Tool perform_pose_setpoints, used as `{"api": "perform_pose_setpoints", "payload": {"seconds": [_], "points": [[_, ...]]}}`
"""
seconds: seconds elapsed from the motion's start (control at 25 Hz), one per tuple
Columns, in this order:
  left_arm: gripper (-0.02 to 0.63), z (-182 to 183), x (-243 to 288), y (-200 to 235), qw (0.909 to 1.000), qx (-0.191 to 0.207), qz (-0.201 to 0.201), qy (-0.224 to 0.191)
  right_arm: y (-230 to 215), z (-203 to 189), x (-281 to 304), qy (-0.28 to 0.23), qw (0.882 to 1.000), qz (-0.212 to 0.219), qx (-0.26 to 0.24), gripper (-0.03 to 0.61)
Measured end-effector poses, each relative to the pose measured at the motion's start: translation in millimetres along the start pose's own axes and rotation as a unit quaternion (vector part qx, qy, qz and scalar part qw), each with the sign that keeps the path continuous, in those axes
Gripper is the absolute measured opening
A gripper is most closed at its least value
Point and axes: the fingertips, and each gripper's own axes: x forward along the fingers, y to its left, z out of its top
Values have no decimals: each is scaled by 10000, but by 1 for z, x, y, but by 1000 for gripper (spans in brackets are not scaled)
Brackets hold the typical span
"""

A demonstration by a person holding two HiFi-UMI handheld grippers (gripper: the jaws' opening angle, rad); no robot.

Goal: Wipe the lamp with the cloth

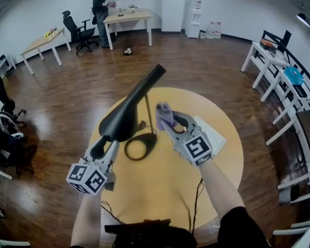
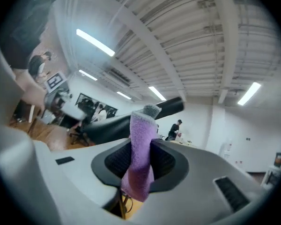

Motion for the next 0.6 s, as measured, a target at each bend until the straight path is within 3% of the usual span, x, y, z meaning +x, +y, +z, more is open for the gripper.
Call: {"api": "perform_pose_setpoints", "payload": {"seconds": [0.08, 0.2, 0.36, 0.6], "points": [[190, -4, 0, -1, 9999, -50, 21, 89, -41, 16, 3, -289, 9971, -361, 602, 95], [190, -4, -1, -1, 9998, -150, -10, 119, -84, 35, 9, -667, 9834, -646, 1562, 95], [190, 1, 6, 2, 9997, -214, -79, 98, -100, 49, 34, -886, 9760, -568, 1908, 95], [190, 4, 1, 10, 9992, -350, -197, 71, -80, 41, 54, -1152, 9566, -524, 2626, 95]]}}
